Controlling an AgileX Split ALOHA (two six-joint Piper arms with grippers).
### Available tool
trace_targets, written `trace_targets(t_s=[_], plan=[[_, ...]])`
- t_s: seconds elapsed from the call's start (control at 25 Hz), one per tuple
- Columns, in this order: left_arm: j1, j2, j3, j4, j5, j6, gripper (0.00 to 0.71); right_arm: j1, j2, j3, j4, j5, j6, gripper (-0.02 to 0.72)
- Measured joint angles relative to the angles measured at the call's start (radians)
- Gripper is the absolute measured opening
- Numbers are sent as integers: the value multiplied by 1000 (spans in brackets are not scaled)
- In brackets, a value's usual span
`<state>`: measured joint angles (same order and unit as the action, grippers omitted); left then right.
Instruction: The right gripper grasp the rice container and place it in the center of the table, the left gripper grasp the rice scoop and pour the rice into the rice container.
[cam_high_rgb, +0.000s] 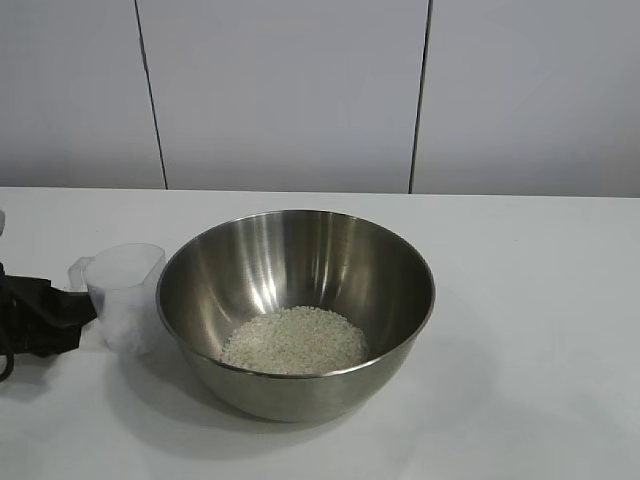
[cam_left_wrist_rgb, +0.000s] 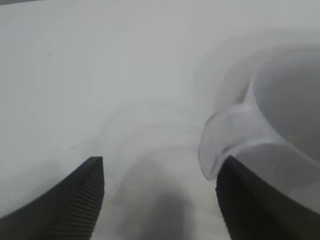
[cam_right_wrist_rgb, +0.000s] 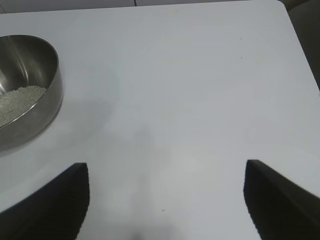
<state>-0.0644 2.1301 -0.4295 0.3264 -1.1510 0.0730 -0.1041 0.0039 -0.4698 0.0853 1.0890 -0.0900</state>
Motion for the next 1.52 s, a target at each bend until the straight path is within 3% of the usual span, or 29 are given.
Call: trace_targets(t_s=[0.12,0.32,0.52,0.6,0.68,0.84,0.92,1.08,1.32,1.44,1.52], plan=[[0,-23,38,0,1,5,477,0,0,0,0,0,0,578],[0,-191,91,-50,5,54,477,0,0,0,0,0,0,578],[1,-395,88,-96,231,38,477,0,0,0,0,0,0,578],[1,-498,51,-43,360,-4,477,0,0,0,0,0,0,578],[-9,-584,-26,69,588,-121,477,0,0,0,0,0,0,578],[-94,-679,-234,313,1060,-525,477,0,0,0,0,0,3,578],[-130,-697,-311,414,1168,-674,477,0,0,0,0,0,4,578],[-146,-732,-376,443,1192,-788,477,0,0,0,0,0,7,578],[-147,-761,-407,432,1279,-729,477,0,0,0,0,0,8,578],[-138,-762,-436,347,1362,-607,477,0,0,0,0,0,8,578],[-123,-774,-465,212,1395,-476,477,0,0,0,0,-1,8,578]])
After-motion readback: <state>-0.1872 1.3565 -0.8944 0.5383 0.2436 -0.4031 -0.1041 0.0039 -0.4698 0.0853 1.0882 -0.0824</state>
